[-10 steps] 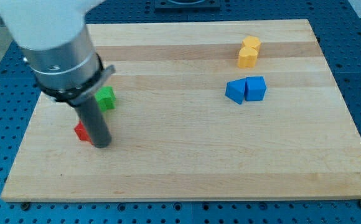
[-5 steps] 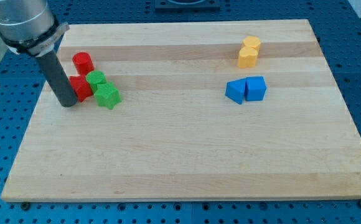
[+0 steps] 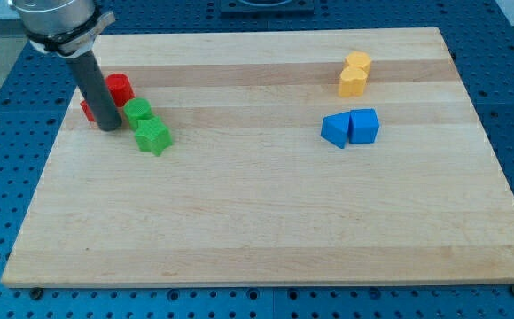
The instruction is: Slide the red star and the red circle towards the top side of the board
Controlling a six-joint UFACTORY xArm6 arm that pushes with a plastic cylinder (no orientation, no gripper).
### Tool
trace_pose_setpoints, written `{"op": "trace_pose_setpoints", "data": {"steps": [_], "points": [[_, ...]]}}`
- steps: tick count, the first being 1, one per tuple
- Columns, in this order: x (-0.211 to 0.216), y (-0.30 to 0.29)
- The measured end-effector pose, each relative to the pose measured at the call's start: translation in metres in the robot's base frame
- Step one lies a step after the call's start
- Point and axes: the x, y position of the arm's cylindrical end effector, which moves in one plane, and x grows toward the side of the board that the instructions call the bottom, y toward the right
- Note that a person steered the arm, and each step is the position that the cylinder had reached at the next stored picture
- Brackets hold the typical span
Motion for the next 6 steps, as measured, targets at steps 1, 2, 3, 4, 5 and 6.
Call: {"op": "trace_pose_setpoints", "data": {"steps": [1, 2, 3, 4, 5, 6], "points": [[0.015, -0.017], [0.012, -0.028], [-0.009, -0.028], [-0.025, -0.024], [-0.042, -0.003], [-0.063, 0.020]]}}
